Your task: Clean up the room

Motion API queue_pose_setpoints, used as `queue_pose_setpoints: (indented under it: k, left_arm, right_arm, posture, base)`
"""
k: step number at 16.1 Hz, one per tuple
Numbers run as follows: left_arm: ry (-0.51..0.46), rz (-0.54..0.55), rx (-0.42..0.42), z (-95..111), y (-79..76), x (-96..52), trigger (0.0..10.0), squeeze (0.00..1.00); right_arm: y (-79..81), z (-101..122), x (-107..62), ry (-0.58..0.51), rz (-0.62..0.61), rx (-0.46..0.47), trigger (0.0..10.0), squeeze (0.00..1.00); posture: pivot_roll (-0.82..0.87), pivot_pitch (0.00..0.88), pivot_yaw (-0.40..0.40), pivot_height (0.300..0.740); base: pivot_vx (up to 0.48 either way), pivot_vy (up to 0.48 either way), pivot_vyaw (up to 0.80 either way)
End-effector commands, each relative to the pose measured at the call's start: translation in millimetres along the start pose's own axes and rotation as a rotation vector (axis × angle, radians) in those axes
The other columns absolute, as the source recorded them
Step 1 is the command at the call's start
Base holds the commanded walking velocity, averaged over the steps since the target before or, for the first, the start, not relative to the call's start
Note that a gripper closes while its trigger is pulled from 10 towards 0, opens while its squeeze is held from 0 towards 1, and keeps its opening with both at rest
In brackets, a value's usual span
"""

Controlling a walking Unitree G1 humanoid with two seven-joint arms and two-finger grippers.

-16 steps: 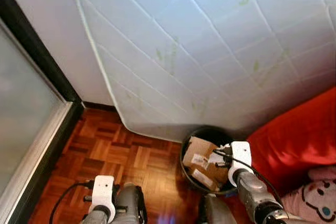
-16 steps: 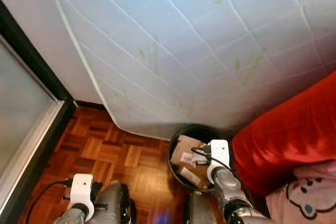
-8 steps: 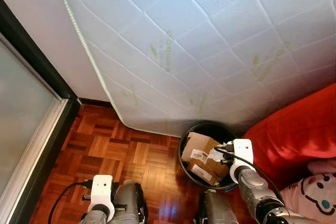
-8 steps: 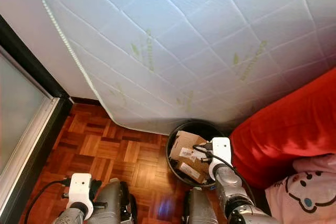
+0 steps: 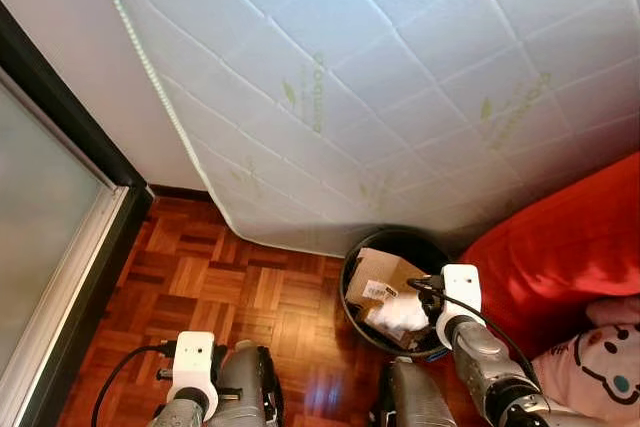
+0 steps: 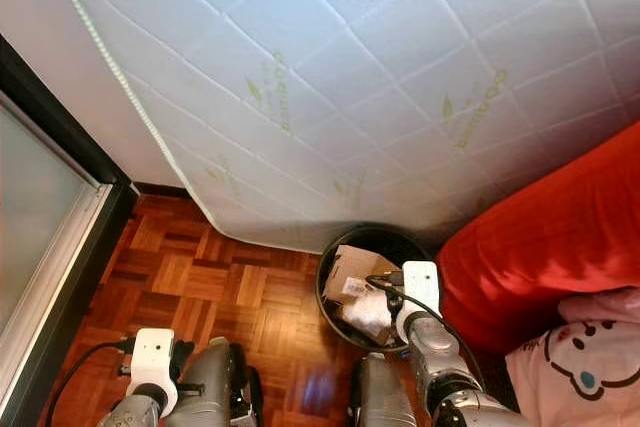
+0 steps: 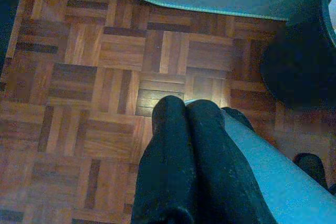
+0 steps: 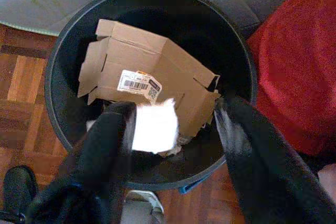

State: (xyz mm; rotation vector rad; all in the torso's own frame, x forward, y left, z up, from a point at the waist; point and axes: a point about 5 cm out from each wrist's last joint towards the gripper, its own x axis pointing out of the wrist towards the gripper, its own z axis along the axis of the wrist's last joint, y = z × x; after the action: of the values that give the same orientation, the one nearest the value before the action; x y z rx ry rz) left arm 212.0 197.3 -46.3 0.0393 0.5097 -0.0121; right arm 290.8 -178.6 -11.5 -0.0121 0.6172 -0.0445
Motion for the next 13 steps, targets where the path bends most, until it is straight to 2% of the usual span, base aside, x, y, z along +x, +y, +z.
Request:
queue_pose_setpoints:
  k: [1, 4, 5, 9, 13]
  left_arm:
    - [0.285, -0.022, -0.002, -65, -6.4, -34.5, 10.0, 0.00]
    - [0.285, -0.019, -0.001, -64, -4.8, -33.5, 10.0, 0.00]
    - [0.284, -0.017, -0.001, -62, -4.4, -31.8, 10.0, 0.00]
    - [0.285, -0.018, 0.000, -57, -4.2, -26.2, 10.0, 0.00]
    - [0.289, -0.020, 0.007, -51, -4.3, -20.2, 10.0, 0.00]
  right_arm:
    - [1.0, -7, -1.2, 0.028, -0.001, 0.010, 10.0, 1.00]
    - [1.7, -6, -0.9, 0.031, -0.001, 0.007, 10.0, 1.00]
    - [2.6, -4, -0.4, 0.028, 0.002, 0.009, 10.0, 0.00]
    - [9.4, -10, -2.1, 0.025, 0.072, 0.067, 10.0, 0.00]
    - [5.3, -48, -13.3, 0.104, 0.086, 0.092, 10.0, 0.00]
  posture:
    - [0.10, 0.315, -0.029, 0.640]
    - [0.10, 0.309, -0.029, 0.640]
    - [0.10, 0.300, -0.030, 0.640]
    - [0.09, 0.274, -0.030, 0.640]
    - [0.07, 0.244, -0.023, 0.675]
  base:
    - [0.000, 0.000, 0.00]
    - [0.000, 0.000, 0.00]
    - [0.000, 0.000, 0.00]
    - [0.000, 0.000, 0.00]
    - [0.000, 0.000, 0.00]
